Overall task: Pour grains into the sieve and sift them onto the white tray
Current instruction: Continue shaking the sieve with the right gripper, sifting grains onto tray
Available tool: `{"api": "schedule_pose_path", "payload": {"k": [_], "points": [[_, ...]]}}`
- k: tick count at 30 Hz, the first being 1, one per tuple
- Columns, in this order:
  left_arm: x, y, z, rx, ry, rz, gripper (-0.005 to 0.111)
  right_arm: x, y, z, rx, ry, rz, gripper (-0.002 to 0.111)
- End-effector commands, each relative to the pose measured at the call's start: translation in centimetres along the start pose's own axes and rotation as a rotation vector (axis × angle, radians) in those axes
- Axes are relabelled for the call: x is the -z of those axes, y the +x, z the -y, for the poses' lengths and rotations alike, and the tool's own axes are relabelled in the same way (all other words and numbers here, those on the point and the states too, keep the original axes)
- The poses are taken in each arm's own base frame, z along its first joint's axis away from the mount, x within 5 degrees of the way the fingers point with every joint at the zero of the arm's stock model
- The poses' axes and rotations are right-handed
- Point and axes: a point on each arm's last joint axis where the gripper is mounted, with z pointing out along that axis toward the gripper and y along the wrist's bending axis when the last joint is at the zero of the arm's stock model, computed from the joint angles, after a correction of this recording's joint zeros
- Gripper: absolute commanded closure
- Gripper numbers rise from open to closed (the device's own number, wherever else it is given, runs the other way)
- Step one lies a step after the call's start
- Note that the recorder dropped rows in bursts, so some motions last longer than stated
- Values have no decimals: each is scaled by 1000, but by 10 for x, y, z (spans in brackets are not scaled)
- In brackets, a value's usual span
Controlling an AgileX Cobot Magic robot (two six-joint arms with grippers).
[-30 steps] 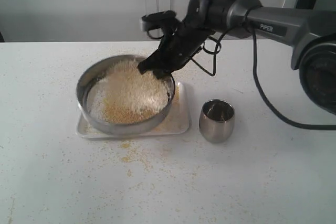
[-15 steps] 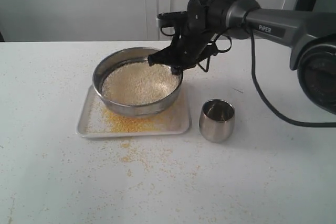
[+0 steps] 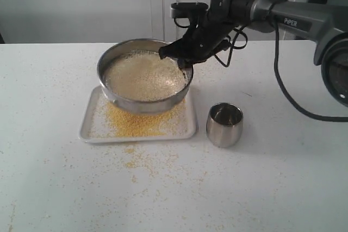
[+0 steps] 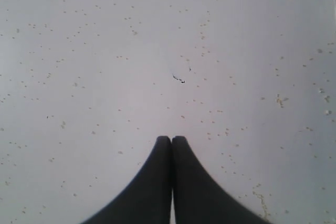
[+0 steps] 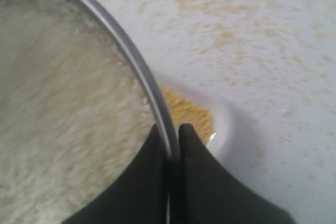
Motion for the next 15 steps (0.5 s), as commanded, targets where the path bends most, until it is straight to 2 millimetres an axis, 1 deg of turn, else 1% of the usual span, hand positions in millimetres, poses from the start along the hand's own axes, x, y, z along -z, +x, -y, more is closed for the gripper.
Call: {"api": "schedule_pose_path", "payload": {"k": [1, 2, 3, 4, 5, 6, 7, 8, 9, 10, 11, 12, 13, 14, 15], "points": [[0, 3, -1, 8, -3, -8, 107, 10, -2, -8, 118, 30, -24, 108], [0, 3, -1, 8, -3, -8, 107, 12, -5, 6, -127, 92, 27, 108], [0, 3, -1, 8, -3, -8, 107, 12, -7, 12, -322, 99, 57, 108], [0, 3, -1, 8, -3, -8, 107, 11, -7, 12, -343, 82, 64, 108], [0, 3, -1, 8, -3, -8, 107, 9, -7, 4, -259, 37, 56, 108], [0, 3, -1, 8, -3, -8, 107, 8, -5, -9, -134, -27, 22, 108], [0, 3, -1, 8, -3, -8, 107, 7, -3, -21, -3, -98, -3, 108], [0, 3, -1, 8, -3, -8, 107, 7, 1, -31, 172, -152, -35, 108], [0, 3, -1, 8, -3, -8, 107, 9, 2, -35, 299, -155, -42, 108], [0, 3, -1, 8, -3, -8, 107, 10, 0, -32, 286, -114, -32, 108], [0, 3, -1, 8, -3, -8, 107, 10, -5, -22, 169, -31, 2, 108], [0, 3, -1, 8, -3, -8, 107, 11, -8, -9, -6, 50, 43, 108], [0, 3, -1, 8, -3, -8, 107, 12, -10, -2, -164, 89, 70, 108], [0, 3, -1, 8, -3, -8, 107, 13, -11, 0, -318, 96, 94, 108], [0, 3, -1, 8, -3, -8, 107, 12, -12, -3, -318, 76, 100, 108]]}}
